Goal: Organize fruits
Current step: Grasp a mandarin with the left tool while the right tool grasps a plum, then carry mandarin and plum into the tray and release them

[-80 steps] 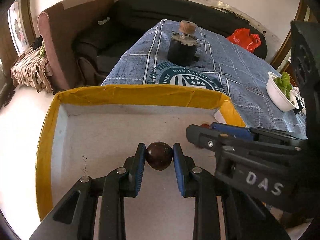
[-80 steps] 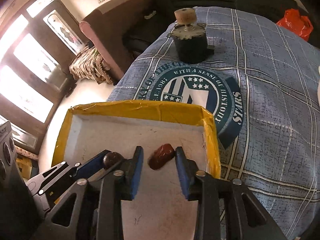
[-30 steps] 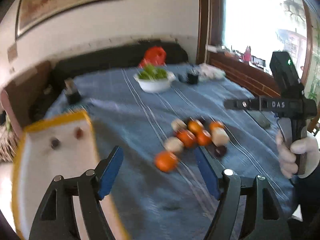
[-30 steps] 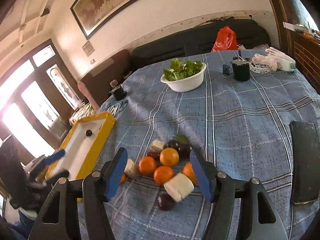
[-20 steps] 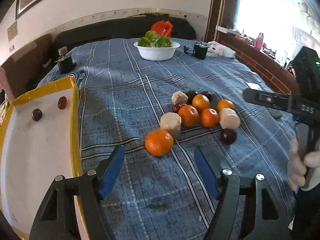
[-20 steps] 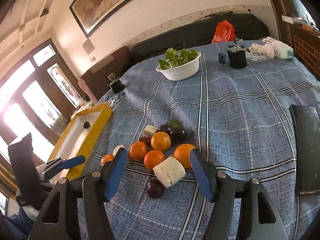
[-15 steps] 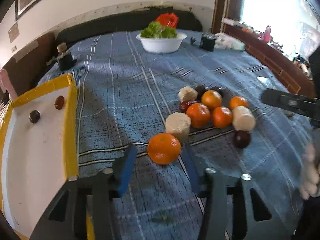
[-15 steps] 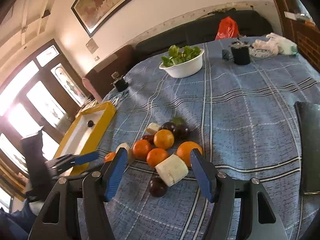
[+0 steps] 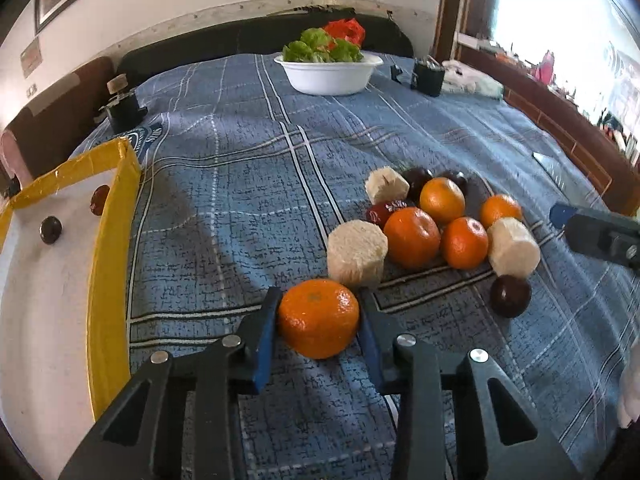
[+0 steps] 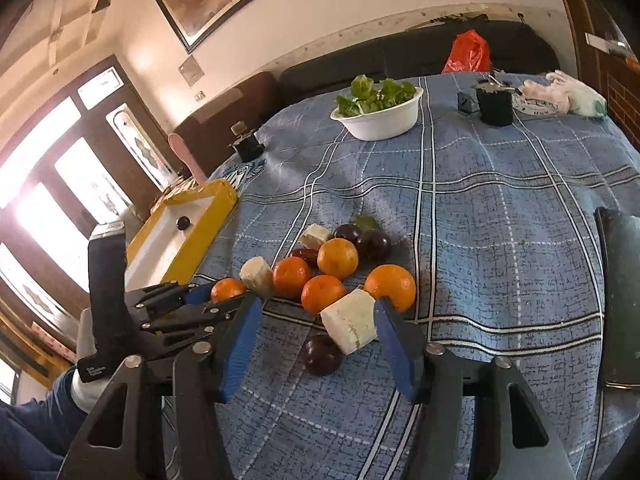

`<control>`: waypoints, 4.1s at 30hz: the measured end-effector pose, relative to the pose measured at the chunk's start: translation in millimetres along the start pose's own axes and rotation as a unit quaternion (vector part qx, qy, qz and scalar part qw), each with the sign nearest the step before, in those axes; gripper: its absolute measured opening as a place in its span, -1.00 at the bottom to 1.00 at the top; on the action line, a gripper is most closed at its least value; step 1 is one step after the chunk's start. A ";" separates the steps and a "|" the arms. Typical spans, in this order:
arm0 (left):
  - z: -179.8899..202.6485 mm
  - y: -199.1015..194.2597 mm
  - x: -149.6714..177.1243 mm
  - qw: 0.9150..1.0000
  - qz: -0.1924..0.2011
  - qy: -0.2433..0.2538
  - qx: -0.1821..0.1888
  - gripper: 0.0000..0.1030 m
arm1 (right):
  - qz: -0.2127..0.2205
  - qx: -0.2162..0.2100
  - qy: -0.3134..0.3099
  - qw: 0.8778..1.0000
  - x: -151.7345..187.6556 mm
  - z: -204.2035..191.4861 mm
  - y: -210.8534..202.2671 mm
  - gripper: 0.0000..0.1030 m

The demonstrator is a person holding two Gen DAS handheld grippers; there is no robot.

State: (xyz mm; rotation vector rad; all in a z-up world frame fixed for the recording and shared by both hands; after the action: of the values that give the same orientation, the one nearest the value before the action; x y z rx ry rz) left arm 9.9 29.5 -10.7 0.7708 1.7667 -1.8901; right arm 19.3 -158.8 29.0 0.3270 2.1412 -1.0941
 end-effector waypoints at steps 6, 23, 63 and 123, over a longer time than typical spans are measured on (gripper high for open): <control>-4.5 -7.5 -2.8 0.999 0.025 -0.014 0.014 -0.32 | -0.011 0.026 0.007 1.000 6.7 -1.4 -5.5 0.13; -9.0 -12.0 -4.7 0.998 0.039 -0.033 0.045 -0.32 | -0.093 0.094 -0.025 0.991 31.6 -18.4 38.9 -0.31; -11.6 -15.5 -4.8 0.998 0.049 -0.035 0.002 -0.31 | 0.014 0.071 -0.101 0.992 -19.4 -61.0 57.8 -0.44; -266.1 -17.8 -13.9 0.972 -0.056 -0.214 -0.079 -0.30 | -0.155 -0.024 -0.125 0.980 -68.3 -229.9 253.2 -0.40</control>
State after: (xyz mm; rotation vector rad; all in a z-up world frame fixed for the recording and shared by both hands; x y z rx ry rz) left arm 35.5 294.9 4.1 0.1853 1.6797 -1.7897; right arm 87.9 182.7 13.0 -0.1662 2.0286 -1.1824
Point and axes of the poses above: each gripper's, at about its wrist camera, not at the fingertips, and y roughly the way its jaws point, z to its right, x to its underside, the point moved 3 cm from there along y, roughly the way its jaws point, and after that the axes turned 2 degrees about z, right-handed, at the moved point
